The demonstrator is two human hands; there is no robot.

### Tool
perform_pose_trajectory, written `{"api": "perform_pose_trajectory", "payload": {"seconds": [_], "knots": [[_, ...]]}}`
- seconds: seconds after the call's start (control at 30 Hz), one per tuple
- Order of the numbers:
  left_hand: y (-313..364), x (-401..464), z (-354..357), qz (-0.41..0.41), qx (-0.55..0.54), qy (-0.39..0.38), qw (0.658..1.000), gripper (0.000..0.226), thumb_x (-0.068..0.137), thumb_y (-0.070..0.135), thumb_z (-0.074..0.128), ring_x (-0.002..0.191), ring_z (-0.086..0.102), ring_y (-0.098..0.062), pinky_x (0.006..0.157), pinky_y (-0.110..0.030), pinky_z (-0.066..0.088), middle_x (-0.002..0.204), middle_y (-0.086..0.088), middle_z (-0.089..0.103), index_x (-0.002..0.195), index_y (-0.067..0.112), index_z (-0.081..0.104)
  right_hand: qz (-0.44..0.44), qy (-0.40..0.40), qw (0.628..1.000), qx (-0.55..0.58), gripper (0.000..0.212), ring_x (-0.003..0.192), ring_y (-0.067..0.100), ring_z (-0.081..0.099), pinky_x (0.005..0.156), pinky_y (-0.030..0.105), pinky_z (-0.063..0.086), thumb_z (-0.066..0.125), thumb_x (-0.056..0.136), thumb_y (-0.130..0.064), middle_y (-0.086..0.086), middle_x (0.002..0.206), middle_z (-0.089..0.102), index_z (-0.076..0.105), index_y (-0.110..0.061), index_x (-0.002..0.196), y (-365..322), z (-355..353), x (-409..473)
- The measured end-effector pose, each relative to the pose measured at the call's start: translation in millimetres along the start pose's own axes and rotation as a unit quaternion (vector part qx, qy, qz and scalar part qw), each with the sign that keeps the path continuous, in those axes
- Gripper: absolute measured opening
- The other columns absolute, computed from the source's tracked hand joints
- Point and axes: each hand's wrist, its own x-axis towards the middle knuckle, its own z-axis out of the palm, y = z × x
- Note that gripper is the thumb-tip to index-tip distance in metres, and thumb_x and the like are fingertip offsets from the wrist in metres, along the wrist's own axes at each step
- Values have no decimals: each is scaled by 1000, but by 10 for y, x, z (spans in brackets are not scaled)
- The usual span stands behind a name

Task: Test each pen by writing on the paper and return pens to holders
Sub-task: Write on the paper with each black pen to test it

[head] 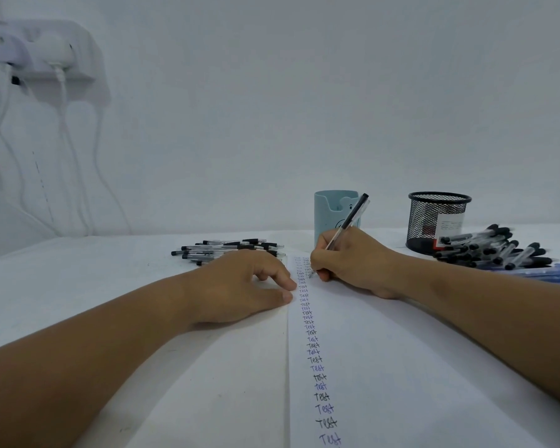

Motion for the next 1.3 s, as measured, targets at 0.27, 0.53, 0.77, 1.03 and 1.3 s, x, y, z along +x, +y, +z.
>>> {"api": "perform_pose_trajectory", "payload": {"seconds": [0.27, 0.53, 0.77, 1.03, 1.3], "knots": [[-7, 0, 1, 0, 4, -4, 1000, 12, 89, 39, 73, 116, 54, 6, 86, -9, 37, 118, 28, 64, 101, 41, 76, -5, 1, 999, -35, 16, 53, 13, 47, 48, 21, 34, 65, 80, -18, 1, 61, 67, 62, -17, 65, -11, -15, -10], [0, -2, -7, 1, 9, -6, 1000, 14, 89, 39, 73, 116, 54, 7, 85, -7, 37, 119, 27, 63, 103, 39, 75, -9, 10, 999, -49, 16, 58, 15, 50, 57, 28, 40, 64, 78, -19, 4, 62, 67, 63, -16, 63, -10, -14, 0], [3, -9, -10, -1, 10, -7, 1000, 13, 89, 40, 73, 116, 54, 7, 90, -12, 39, 119, 28, 63, 102, 42, 75, -12, 21, 998, -62, 17, 58, 13, 52, 58, 27, 42, 63, 81, -20, 4, 64, 70, 62, -18, 64, -4, -16, 7], [-3, -6, -10, -2, 6, -8, 1000, 13, 89, 40, 72, 117, 54, 6, 90, -13, 39, 120, 27, 63, 102, 41, 75, -10, 19, 998, -51, 19, 57, 14, 50, 57, 27, 40, 63, 80, -20, 0, 59, 66, 63, -15, 62, -5, -7, 6], [-17, -16, -9, -6, 1, -4, 1000, 14, 88, 41, 73, 116, 53, 13, 89, -10, 37, 121, 30, 63, 102, 41, 76, -11, 30, 999, -5, 18, 47, 11, 46, 46, 19, 37, 61, 84, -13, 5, 57, 62, 59, -12, 66, -24, -4, -8]]}}
